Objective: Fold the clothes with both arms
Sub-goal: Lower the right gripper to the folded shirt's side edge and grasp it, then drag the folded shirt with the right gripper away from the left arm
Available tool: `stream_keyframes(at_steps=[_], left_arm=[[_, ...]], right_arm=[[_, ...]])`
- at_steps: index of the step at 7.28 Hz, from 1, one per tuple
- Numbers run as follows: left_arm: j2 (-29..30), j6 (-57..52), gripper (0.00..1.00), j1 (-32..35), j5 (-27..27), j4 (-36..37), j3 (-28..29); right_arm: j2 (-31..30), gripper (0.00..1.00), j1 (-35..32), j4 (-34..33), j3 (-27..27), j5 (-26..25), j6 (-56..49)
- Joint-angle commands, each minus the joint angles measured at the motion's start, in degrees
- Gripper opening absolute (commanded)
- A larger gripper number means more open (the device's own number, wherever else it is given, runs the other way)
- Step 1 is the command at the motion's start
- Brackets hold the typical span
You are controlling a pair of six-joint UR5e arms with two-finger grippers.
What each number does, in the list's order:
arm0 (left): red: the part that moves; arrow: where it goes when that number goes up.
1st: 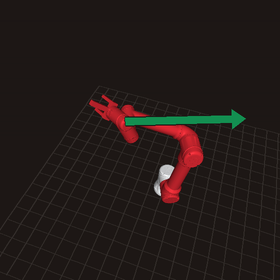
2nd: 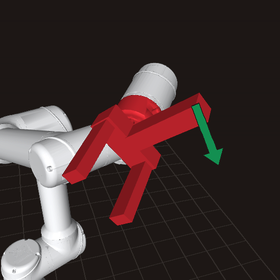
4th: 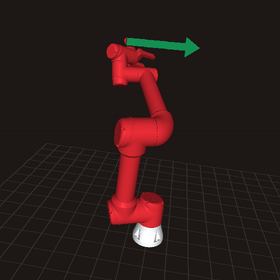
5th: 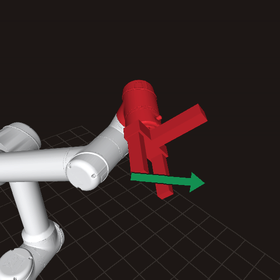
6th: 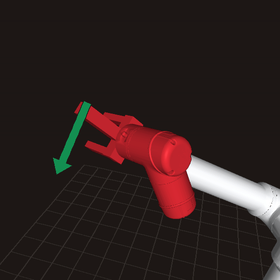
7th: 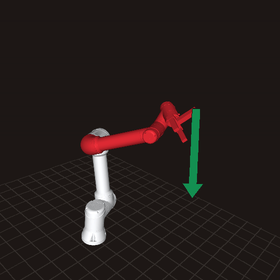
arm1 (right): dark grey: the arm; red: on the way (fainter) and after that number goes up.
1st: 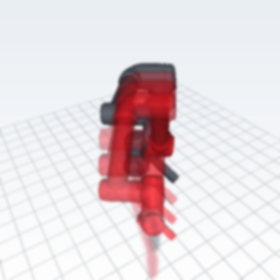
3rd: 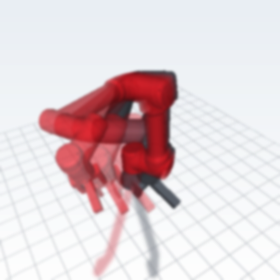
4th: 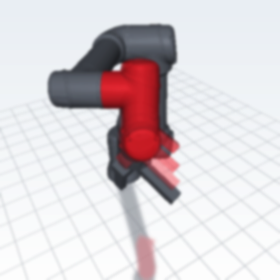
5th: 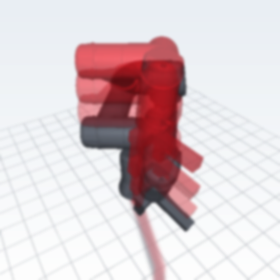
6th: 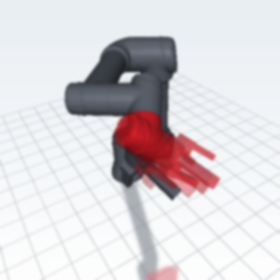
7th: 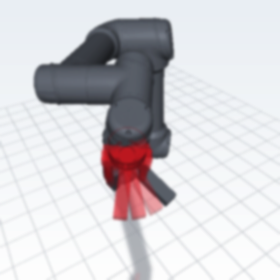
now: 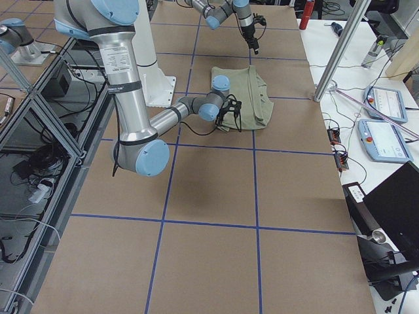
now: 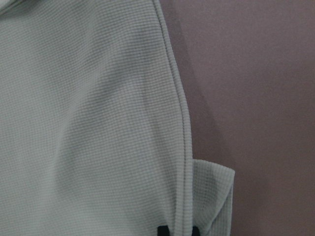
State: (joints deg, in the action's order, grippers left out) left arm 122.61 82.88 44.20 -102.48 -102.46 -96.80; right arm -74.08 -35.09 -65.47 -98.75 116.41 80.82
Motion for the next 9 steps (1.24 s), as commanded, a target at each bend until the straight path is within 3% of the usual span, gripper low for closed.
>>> stream_keyframes(at_steps=[1, 4, 6, 9], left_arm=[[0.0, -0.1, 0.99, -0.1, 0.0, 0.0, 0.0], [0.3, 0.0, 0.99, -0.1, 0.1, 0.1, -0.5], [0.2, 0.0, 0.99, -0.1, 0.1, 0.1, -0.8], [0.1, 0.0, 0.99, -0.1, 0.1, 0.1, -0.8]], right_arm=[[-0.8, 0.0, -0.3, 0.0, -0.7, 2.8, 0.0], [-11.8, 0.0, -0.2, -0.2, -13.3, 3.2, 0.0], [-18.8, 0.0, 1.3, -0.1, -17.9, 5.0, 3.7], [-28.3, 0.0, 12.4, 0.1, -25.4, 5.6, 7.0]])
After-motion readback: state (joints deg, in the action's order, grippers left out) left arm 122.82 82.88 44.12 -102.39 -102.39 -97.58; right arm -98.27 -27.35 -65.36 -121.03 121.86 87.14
